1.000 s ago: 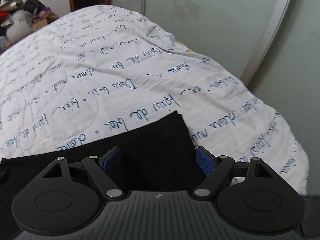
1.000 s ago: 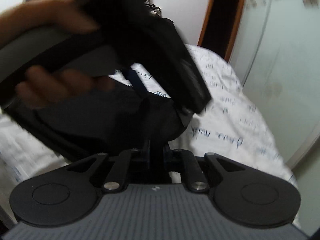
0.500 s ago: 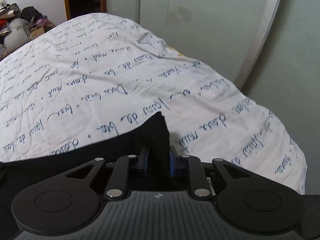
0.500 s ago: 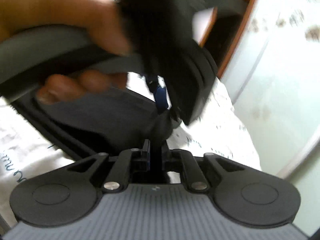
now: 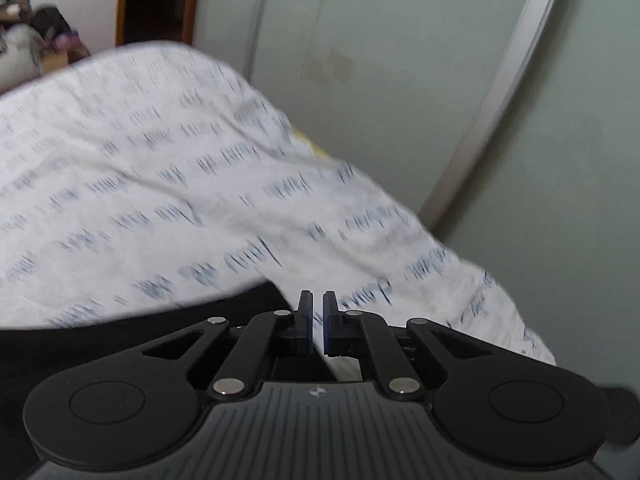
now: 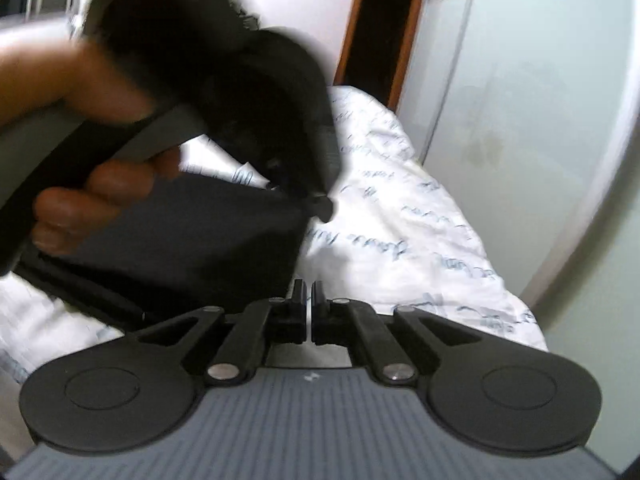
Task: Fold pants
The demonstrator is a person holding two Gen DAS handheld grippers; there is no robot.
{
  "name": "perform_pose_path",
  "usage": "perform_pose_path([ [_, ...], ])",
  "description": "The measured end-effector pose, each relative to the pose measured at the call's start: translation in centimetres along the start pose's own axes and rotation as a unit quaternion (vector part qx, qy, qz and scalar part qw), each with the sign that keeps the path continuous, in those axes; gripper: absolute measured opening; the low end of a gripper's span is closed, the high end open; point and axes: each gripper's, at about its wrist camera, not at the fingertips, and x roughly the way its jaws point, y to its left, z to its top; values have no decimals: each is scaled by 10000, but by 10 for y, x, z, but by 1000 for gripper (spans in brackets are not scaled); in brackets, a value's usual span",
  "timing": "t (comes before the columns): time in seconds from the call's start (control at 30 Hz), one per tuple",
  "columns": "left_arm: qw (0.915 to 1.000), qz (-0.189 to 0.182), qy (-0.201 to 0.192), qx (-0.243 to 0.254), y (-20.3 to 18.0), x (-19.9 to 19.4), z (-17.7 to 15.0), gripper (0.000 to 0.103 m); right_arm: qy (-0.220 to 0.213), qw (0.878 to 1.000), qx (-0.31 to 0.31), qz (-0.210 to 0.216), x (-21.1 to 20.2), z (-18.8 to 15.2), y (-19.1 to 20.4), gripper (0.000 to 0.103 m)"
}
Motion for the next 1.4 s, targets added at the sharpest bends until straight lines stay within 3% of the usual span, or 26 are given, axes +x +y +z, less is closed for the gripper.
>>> perform_pose_path([
  [0.13, 9972, 667, -271, -185, 39, -46, -5, 12, -599, 9974, 392, -7, -21, 11, -22, 16],
  [0.2, 9943, 954, -195, -430, 68, -64, -18, 22, -715, 9960, 424, 315, -17, 19, -13, 35],
  [0.23, 9920, 1112, -140, -574, 83, -72, -28, 36, -676, 9953, 442, 543, -11, 21, -6, 37],
  [0.27, 9894, 1262, -118, -714, 98, -80, -40, 60, -570, 9946, 404, 764, -3, 22, 3, 37],
  [0.33, 9830, 1630, -106, -840, 125, -94, -66, 78, -320, 9945, 263, 959, 17, 20, 20, 37],
  [0.43, 9664, 2370, -74, -997, 161, -116, -99, 78, 236, 9955, 85, 914, 48, 9, 39, 38],
  [0.5, 9540, 2635, -320, -1392, 185, -141, -117, 78, 210, 9970, 22, 739, 43, 4, 50, 38],
  [0.63, 9355, 2479, -573, -2450, 230, -179, -139, 78, -77, 9939, -64, 1102, 15, 17, 79, 38],
  [0.7, 9331, 2425, -609, -2584, 239, -189, -145, 78, 48, 9939, -347, 1041, 36, 27, 106, 38],
  [0.77, 9330, 2540, -612, -2477, 240, -194, -151, 78, 383, 9904, -408, 1262, 53, 27, 135, 39],
  [0.87, 9360, 2717, -519, -2178, 240, -197, -158, 78, 164, 9840, -843, 1563, 32, 29, 180, 31],
  [0.93, 9370, 2784, -503, -2050, 240, -200, -162, 78, 54, 9782, -850, 1894, 29, 36, 185, 33],
  [1.03, 9395, 2705, -548, -2030, 244, -202, -166, 80, 69, 9882, -682, 1367, 38, 45, 173, 33],
  [1.07, 9412, 2649, -560, -2020, 247, -200, -169, 85, 158, 9908, -572, 1217, 42, 47, 167, 35],
  [1.13, 9424, 2697, -349, -1945, 252, -189, -174, 86, 482, 9896, -437, 1282, 47, 43, 165, 37],
  [1.2, 9398, 2859, -364, -1834, 251, -191, -178, 86, 405, 9887, -805, 1200, 45, 40, 173, 35],
  [1.27, 9341, 2930, -763, -1894, 251, -214, -181, 86, 153, 9878, -756, 1351, 33, 47, 177, 37],
  [1.33, 9227, 3001, -1155, -2128, 261, -244, -183, 86, -121, 9854, -713, 1541, 18, 57, 186, 45],
  [1.4, 9074, 3124, -1316, -2485, 279, -271, -188, 86, -393, 9795, -1159, 1603, 4, 64, 209, 59],
])
